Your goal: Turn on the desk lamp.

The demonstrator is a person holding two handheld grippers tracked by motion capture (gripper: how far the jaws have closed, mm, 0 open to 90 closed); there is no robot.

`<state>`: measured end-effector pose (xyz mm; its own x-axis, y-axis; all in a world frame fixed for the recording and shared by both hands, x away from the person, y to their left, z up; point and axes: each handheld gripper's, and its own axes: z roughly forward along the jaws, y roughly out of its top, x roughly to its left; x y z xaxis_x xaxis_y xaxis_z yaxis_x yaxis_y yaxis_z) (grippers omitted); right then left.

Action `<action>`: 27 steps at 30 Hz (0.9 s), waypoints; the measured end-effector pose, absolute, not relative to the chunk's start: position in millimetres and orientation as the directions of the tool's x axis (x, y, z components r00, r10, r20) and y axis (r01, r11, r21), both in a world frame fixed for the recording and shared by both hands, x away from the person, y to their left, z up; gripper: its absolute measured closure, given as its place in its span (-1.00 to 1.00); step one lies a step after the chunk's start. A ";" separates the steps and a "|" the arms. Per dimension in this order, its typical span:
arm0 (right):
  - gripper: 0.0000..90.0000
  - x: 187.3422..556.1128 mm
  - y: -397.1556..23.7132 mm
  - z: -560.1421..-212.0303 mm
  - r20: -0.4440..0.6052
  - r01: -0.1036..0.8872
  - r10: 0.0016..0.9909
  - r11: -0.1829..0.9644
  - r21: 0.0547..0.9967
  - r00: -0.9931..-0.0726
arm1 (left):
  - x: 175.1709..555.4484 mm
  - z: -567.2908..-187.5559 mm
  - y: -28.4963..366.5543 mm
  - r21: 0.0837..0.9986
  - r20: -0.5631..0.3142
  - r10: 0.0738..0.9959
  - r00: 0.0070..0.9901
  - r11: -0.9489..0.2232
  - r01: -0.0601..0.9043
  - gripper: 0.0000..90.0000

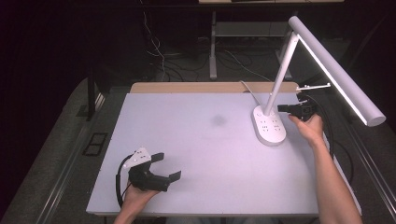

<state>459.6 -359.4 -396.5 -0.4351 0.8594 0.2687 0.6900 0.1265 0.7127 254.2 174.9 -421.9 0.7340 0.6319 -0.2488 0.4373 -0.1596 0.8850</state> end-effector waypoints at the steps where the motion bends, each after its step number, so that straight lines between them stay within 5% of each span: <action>1: 1.00 457.2 -359.2 -395.2 0.272 0.690 0.859 0.122 0.713 -0.433 | 254.1 -422.0 174.8 0.886 -0.249 0.631 0.735 -0.159 0.436 -1.00; 12: 0.98 430.6 -351.8 -380.0 0.264 0.680 0.864 0.116 0.724 -0.429 | 253.3 -421.1 172.8 0.888 -0.251 0.616 0.746 -0.160 0.431 -1.00; 27: 0.31 396.4 -342.4 -373.5 0.304 0.678 0.856 0.071 0.732 -0.419 | 253.4 -420.6 173.3 0.890 -0.260 0.611 0.748 -0.148 0.430 -1.00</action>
<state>396.4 -342.4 -373.5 -0.4185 0.8557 0.3043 0.6777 0.0712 0.7319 253.4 173.3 -420.6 0.7481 0.6106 -0.2598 0.4304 -0.1485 0.8904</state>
